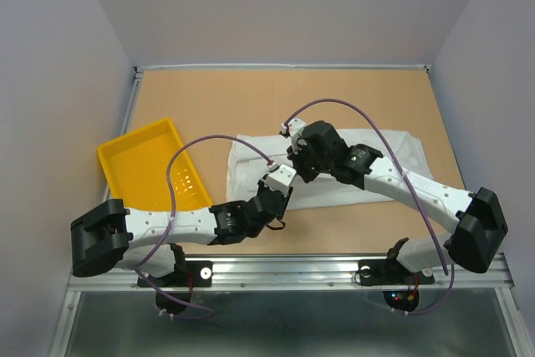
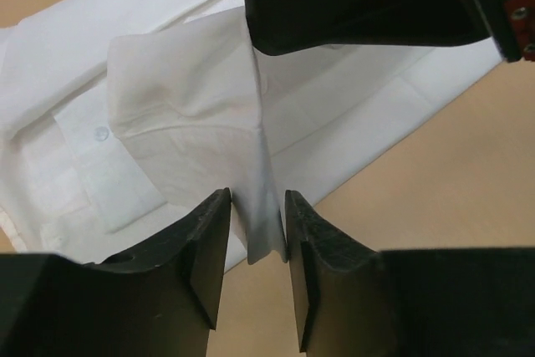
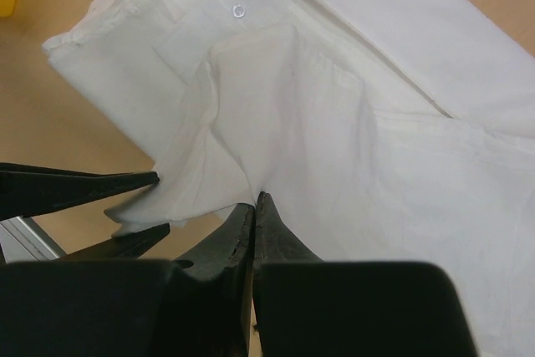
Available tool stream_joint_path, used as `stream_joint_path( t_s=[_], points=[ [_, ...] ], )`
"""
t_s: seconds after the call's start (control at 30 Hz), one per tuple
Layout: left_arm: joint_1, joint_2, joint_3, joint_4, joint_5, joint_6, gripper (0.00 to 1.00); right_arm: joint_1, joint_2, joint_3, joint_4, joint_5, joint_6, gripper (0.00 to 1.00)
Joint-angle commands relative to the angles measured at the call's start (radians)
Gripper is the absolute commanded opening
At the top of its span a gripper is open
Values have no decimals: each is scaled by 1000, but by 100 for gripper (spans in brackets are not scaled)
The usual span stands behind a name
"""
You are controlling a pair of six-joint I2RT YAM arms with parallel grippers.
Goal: Fold and stack the long sleeve shirts
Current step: Fold the shirt
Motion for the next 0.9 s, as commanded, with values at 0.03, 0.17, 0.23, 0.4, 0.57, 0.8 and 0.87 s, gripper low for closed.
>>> stream_joint_path(
  t_s=[0.03,0.17,0.23,0.4,0.57,0.8,0.87],
  points=[
    [-2,-24,38,7,-62,-33,35,-5,-7,65,15,5,26,1],
    [-4,-39,54,-8,-7,-13,0,-7,-10,54,17,14,32,1],
    [-4,-68,65,-28,31,5,0,-5,-16,55,17,31,38,7],
    [-4,-148,96,-134,198,37,0,-13,-68,74,13,108,50,68],
    [-5,-190,122,-290,428,47,0,-19,-131,118,3,108,55,86],
    [-21,-213,171,-341,744,94,0,-59,-150,137,-2,230,84,87],
    [-22,-200,189,-341,793,117,0,-71,-151,138,0,258,96,86]
  ],
)
